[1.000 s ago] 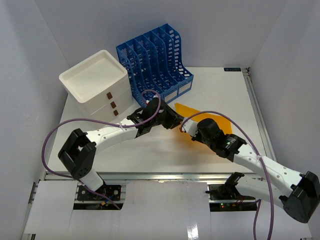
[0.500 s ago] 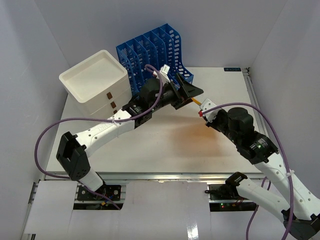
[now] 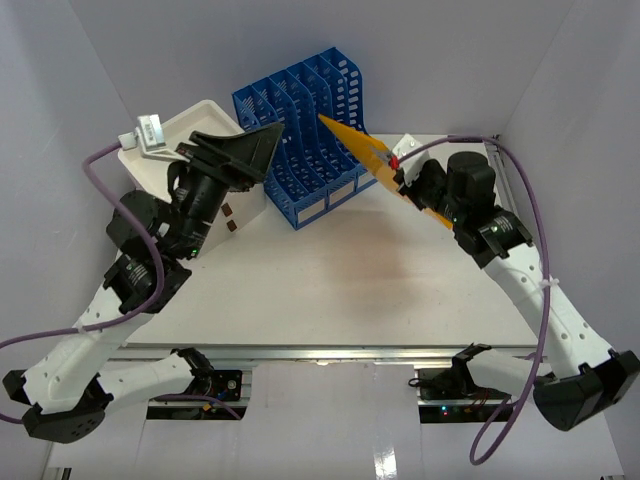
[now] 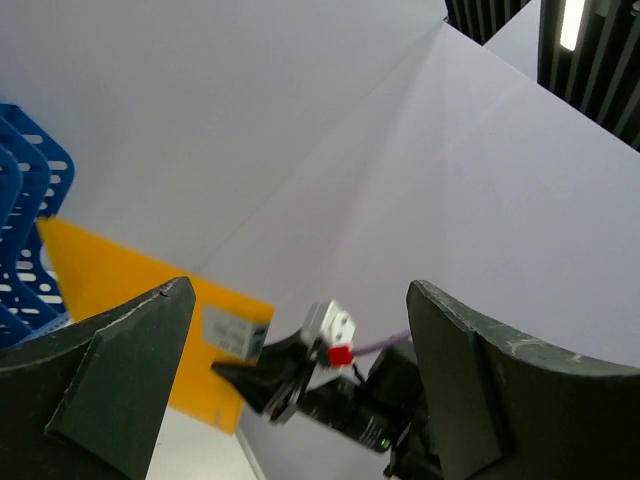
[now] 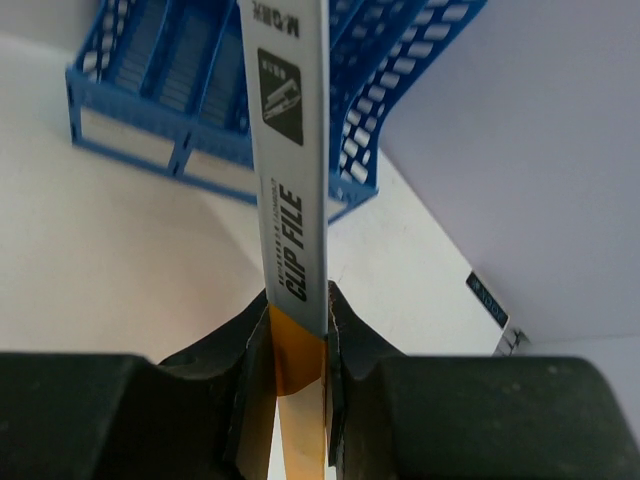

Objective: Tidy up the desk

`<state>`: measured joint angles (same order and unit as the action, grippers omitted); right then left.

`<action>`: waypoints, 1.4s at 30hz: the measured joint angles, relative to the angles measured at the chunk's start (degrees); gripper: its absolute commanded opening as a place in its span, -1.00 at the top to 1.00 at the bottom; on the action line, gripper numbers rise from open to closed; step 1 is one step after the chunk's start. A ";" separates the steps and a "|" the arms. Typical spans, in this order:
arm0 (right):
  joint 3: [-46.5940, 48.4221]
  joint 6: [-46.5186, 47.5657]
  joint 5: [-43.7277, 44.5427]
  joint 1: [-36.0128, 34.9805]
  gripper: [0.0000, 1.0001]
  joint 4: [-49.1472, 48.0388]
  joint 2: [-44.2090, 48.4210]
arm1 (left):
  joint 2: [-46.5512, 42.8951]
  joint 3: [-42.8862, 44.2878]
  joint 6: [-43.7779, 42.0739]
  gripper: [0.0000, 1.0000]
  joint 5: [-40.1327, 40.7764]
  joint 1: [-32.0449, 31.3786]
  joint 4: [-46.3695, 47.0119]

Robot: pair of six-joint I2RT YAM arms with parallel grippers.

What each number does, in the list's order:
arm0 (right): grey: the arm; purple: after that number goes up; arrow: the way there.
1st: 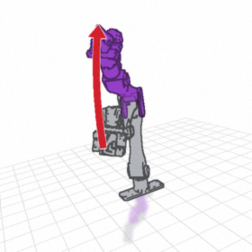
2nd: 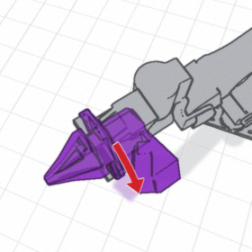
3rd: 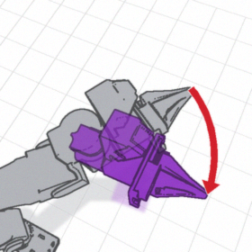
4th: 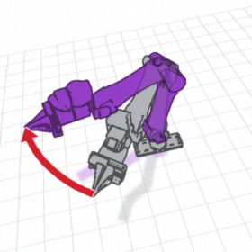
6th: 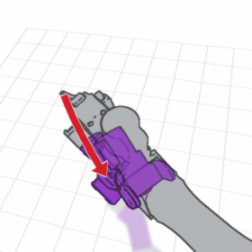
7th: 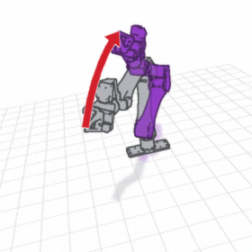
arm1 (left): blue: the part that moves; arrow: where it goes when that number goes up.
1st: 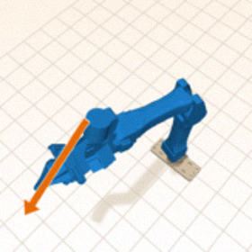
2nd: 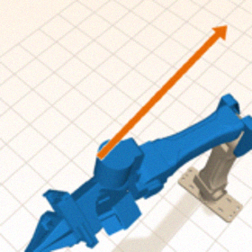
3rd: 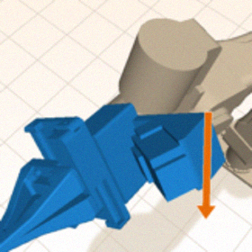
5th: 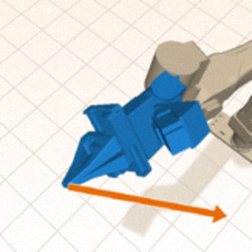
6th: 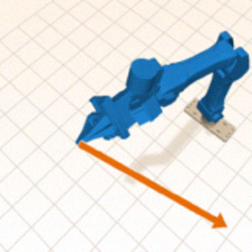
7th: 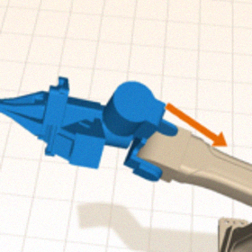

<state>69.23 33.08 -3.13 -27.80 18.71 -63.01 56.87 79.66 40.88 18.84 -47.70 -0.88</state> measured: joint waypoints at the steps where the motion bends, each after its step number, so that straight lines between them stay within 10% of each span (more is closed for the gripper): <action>1: 2.78 -0.80 -1.13 0.33 0.85 -0.87 -2.05 | -1.51 -1.15 -0.82 -0.96 0.50 0.01 0.04; 13: 20.84 -13.19 -11.85 2.56 0.84 -15.18 -16.97 | -10.77 -23.30 -2.71 -0.96 -1.45 0.00 -8.25; 22: 25.38 -23.39 -16.27 7.96 0.84 -23.77 -29.11 | -33.41 -41.80 2.30 -0.96 -2.20 -0.02 -10.27; 42: 29.36 -37.96 -22.85 9.60 0.85 -40.42 -43.77 | -43.59 -51.23 5.55 -0.96 -5.82 -0.02 -12.67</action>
<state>98.59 -4.88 -25.98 -18.20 -21.71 -106.78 13.28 28.44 46.44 13.02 -47.72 -13.55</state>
